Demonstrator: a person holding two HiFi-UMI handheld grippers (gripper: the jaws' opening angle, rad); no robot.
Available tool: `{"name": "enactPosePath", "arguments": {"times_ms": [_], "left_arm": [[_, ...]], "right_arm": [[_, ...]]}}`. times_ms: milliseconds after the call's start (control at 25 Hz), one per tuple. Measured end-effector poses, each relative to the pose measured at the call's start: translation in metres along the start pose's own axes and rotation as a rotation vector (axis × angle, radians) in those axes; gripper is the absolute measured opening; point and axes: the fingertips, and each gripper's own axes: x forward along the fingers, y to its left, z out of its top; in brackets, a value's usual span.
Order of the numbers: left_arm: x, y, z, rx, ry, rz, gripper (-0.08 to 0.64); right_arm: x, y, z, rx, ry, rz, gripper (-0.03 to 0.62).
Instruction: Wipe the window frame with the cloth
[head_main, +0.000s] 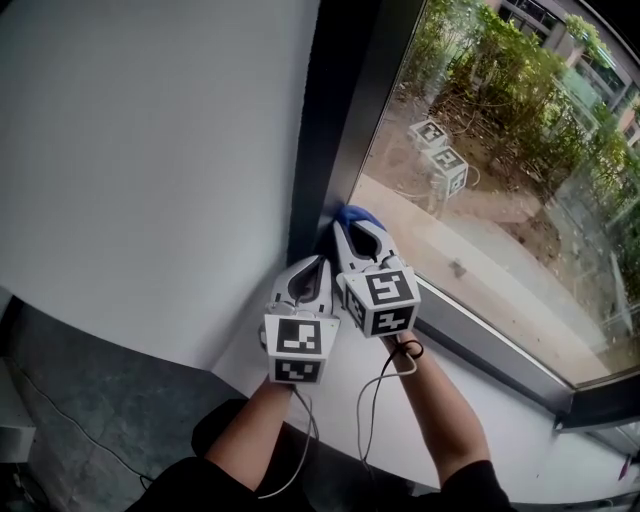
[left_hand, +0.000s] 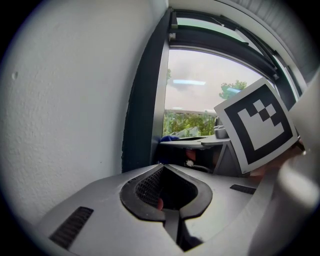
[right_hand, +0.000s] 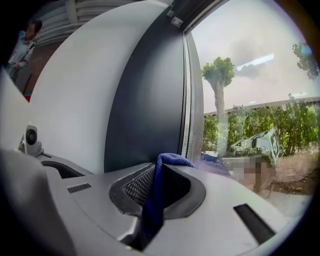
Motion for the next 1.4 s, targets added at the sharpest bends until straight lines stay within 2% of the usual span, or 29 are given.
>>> {"name": "enactPosePath", "arguments": {"times_ms": [200, 400, 640, 760, 1040, 1400], "left_arm": [[0.000, -0.001, 0.002, -0.001, -0.004, 0.000, 0.005], [0.000, -0.001, -0.001, 0.007, -0.002, 0.001, 0.005], [-0.006, -0.010, -0.001, 0.024, 0.006, -0.002, 0.005], [-0.011, -0.011, 0.001, 0.007, 0.011, 0.020, 0.005], [-0.028, -0.020, 0.013, 0.013, 0.000, 0.061, 0.005], [-0.052, -0.026, 0.031, 0.016, -0.054, 0.097, 0.005]], "right_arm": [[-0.003, -0.001, 0.011, 0.008, -0.015, -0.013, 0.023], [-0.006, 0.002, 0.026, -0.064, -0.033, -0.041, 0.023], [-0.008, 0.003, 0.031, -0.012, -0.045, -0.034, 0.023], [-0.008, 0.005, 0.034, 0.000, -0.049, -0.022, 0.023], [-0.002, -0.012, 0.064, 0.051, -0.102, -0.027, 0.023], [-0.013, -0.001, 0.088, -0.011, -0.192, 0.003, 0.023]]}}
